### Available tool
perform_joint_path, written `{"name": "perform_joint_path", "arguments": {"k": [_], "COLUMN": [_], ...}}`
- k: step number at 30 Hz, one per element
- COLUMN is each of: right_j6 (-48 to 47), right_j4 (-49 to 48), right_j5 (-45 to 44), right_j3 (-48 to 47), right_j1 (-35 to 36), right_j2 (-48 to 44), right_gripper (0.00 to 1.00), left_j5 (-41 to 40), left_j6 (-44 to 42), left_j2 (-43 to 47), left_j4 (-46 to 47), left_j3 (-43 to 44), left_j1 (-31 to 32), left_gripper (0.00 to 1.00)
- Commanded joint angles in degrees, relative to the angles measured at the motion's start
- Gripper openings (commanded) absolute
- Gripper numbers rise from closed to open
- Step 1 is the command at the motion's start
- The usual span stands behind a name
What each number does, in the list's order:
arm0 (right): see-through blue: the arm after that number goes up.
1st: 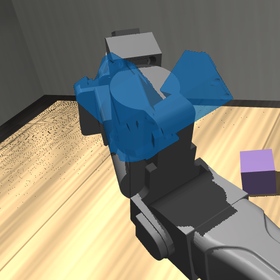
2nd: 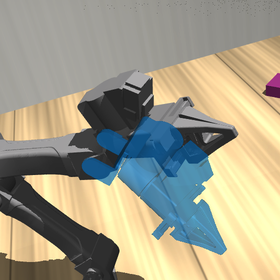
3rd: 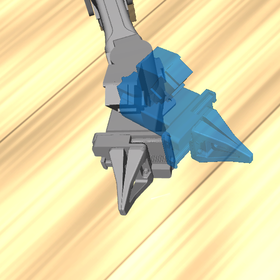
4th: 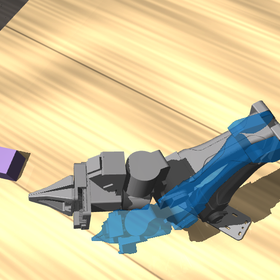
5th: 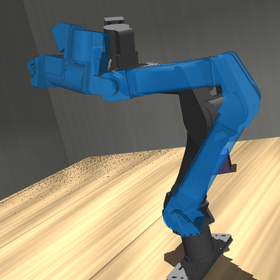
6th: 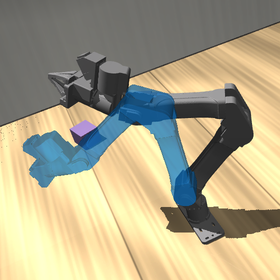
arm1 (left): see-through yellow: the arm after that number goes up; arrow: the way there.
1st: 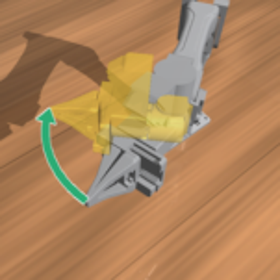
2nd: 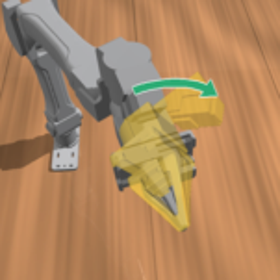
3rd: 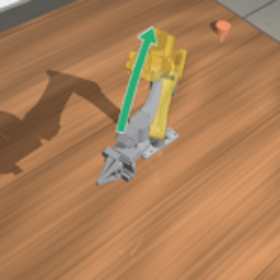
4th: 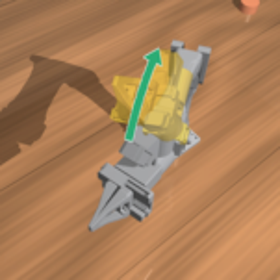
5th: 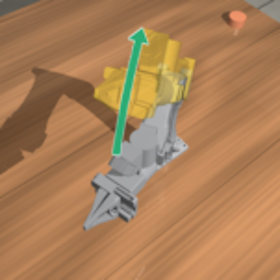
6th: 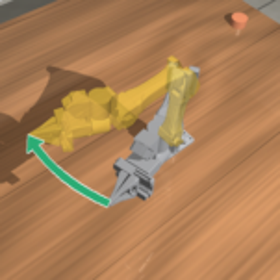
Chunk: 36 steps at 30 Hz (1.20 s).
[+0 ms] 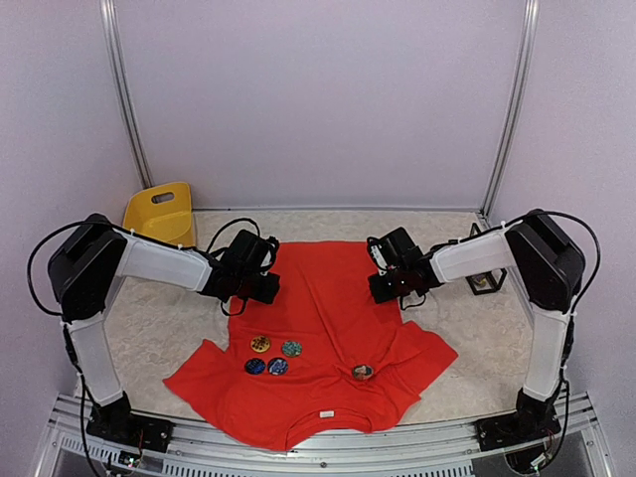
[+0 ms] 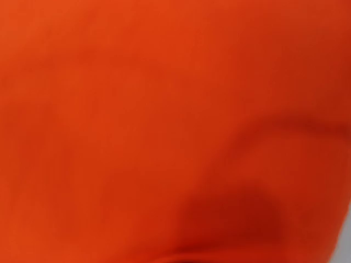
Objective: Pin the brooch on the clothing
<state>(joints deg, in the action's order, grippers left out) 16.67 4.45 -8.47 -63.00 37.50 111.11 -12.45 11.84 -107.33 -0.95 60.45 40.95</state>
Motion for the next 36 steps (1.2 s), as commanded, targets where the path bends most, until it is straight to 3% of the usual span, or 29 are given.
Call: {"name": "perform_joint_path", "arguments": {"k": [1, 11, 16, 24, 29, 32, 36], "right_j6": [-0.78, -4.79, -7.88, -9.29, -6.51, -6.46, -9.83], "right_j4": [6.26, 14.04, 18.46, 17.11, 20.08, 21.54, 23.72], "right_j5": [1.04, 5.03, 4.94, -3.48, -12.99, -23.81, -28.20], "right_j3": [-6.77, -32.25, -39.61, -22.25, -8.08, -4.16, -6.20], "right_j1": [-3.43, -8.25, -8.48, -9.42, -16.18, -20.24, -21.34], "right_j2": [7.56, 21.19, 20.42, 0.09, -11.02, -11.83, -6.56], "right_gripper": [0.04, 0.04, 0.06, 0.11, 0.18, 0.21, 0.25], "left_j5": [-2.27, -3.86, -5.81, -9.42, -12.82, -12.32, -11.57], "left_j6": [6.08, 6.38, 4.60, 0.76, -3.80, -4.20, -4.31], "left_j2": [-3.33, -12.65, -12.17, 0.35, 9.95, 13.25, 14.91], "left_j4": [-0.41, -2.50, -1.79, 4.94, 9.85, 11.23, 10.80], "left_j3": [1.33, 10.07, 11.53, 5.56, 0.15, -2.31, -4.16], "left_j1": [-4.90, -11.93, -12.63, -9.83, -3.01, -0.08, 1.61], "left_gripper": [0.44, 0.44, 0.44, 0.47, 0.54, 0.63, 0.66]}}
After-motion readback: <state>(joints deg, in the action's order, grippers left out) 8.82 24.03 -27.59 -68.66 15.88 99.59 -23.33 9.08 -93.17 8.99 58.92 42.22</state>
